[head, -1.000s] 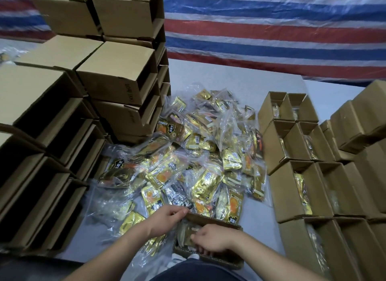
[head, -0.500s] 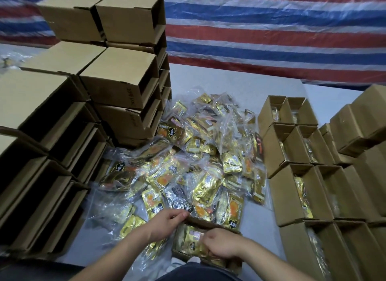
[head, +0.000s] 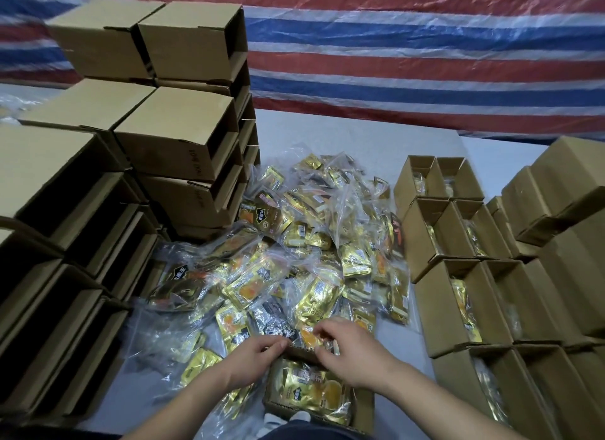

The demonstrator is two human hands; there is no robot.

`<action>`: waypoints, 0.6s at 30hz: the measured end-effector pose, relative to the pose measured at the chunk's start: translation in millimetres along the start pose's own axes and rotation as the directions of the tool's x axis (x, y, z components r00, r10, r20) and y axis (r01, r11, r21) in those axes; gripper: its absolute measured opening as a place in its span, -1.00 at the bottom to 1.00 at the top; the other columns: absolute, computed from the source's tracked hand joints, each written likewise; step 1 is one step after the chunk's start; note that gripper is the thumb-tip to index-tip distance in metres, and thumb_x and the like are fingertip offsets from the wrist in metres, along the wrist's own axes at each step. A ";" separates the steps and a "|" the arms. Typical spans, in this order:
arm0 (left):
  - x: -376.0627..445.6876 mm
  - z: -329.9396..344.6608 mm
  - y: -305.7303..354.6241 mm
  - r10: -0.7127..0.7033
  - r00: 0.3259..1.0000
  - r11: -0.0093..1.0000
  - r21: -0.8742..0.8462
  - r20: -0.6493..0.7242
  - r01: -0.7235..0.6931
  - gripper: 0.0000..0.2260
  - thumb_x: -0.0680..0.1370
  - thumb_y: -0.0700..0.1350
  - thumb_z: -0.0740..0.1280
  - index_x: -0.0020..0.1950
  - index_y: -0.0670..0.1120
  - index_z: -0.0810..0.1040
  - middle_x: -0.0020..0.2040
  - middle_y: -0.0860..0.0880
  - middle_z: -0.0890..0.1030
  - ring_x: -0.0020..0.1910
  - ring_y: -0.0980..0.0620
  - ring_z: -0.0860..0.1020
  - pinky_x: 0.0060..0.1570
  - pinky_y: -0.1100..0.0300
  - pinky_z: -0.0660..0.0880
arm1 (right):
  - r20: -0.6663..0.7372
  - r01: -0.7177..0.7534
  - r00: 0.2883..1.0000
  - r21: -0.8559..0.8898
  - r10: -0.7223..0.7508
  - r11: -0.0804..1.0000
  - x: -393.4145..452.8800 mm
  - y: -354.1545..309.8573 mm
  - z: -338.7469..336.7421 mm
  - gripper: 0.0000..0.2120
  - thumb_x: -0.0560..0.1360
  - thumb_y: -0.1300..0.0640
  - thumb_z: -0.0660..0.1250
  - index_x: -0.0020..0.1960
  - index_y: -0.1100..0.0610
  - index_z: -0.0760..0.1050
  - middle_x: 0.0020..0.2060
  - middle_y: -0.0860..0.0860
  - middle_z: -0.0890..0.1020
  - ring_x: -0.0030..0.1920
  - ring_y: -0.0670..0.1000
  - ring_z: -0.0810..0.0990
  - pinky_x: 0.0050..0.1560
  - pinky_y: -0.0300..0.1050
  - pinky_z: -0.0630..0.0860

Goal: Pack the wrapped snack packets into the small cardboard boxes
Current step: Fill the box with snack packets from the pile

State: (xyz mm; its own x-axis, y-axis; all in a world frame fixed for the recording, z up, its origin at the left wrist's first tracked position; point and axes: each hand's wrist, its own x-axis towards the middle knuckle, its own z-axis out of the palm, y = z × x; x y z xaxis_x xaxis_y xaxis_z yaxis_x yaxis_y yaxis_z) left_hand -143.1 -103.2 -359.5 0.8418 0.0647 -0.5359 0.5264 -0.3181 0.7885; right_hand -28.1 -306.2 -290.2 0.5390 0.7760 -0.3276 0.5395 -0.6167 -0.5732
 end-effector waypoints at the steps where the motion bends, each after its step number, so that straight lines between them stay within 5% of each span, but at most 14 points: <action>1: -1.0 -0.2 1.4 -0.005 1.000 1.000 0.006 -0.001 0.005 -0.74 0.64 0.16 0.19 0.06 0.17 0.66 -0.21 0.11 0.62 -0.24 0.24 0.50 -0.14 0.28 0.40 | 0.062 0.006 0.998 -0.096 0.000 0.995 2.3 4.0 -0.4 -0.60 0.56 -0.10 0.28 0.37 -0.04 0.43 0.24 -0.10 0.51 0.21 -0.07 0.50 0.24 -0.11 0.46; 3: -3.9 -0.6 6.2 -0.022 1.000 1.000 0.010 -0.011 0.022 -0.75 0.63 0.18 0.19 0.04 0.21 0.66 -0.22 0.21 0.63 -0.28 0.33 0.51 -0.19 0.35 0.39 | 0.212 -0.030 0.974 -0.222 0.079 0.975 7.2 12.1 5.1 -0.49 0.56 -0.10 0.29 0.46 0.00 0.32 0.33 -0.02 0.46 0.30 0.04 0.48 0.28 -0.03 0.44; 6: -7.9 -0.4 13.7 -0.042 0.999 0.998 0.044 -0.018 0.043 -0.72 0.64 0.19 0.15 0.05 0.17 0.64 -0.16 0.20 0.64 -0.19 0.31 0.53 -0.12 0.33 0.41 | 0.322 -0.050 0.938 -0.248 0.131 0.967 9.8 20.5 19.0 -0.70 0.60 -0.02 0.26 0.29 0.04 0.42 0.12 0.04 0.55 0.13 0.09 0.57 0.05 -0.05 0.50; 12: -17.8 7.5 22.6 -0.059 0.997 0.997 0.051 0.052 0.057 -0.84 0.65 0.04 0.23 0.23 0.18 0.45 0.06 0.04 0.60 0.01 0.11 0.57 -0.03 0.23 0.48 | 0.310 -0.079 0.940 -0.209 0.143 0.975 10.2 27.6 24.3 -0.89 0.66 0.10 0.16 0.00 0.01 0.44 -0.15 -0.01 0.51 -0.17 0.01 0.51 -0.18 -0.10 0.47; 18: -26.1 -1.9 47.0 -0.056 0.998 0.996 0.067 0.026 0.054 -0.78 0.67 -0.15 0.13 0.19 0.12 0.47 0.06 -0.14 0.62 -0.18 0.06 0.48 -0.17 0.20 0.40 | 0.323 -0.002 0.943 -0.248 0.085 0.969 -0.2 13.2 -10.9 -0.88 0.66 0.09 0.17 0.01 0.05 0.46 -0.19 0.01 0.49 -0.22 0.02 0.46 -0.29 -0.14 0.34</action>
State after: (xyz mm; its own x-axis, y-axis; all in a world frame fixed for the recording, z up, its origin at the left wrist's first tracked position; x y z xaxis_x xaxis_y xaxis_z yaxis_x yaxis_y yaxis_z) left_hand -140.2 -118.1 -307.9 0.8077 0.0581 -0.5867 0.5619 -0.3771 0.7362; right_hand -14.0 -316.0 -289.5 0.3450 0.7221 -0.5997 0.6822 -0.6317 -0.3682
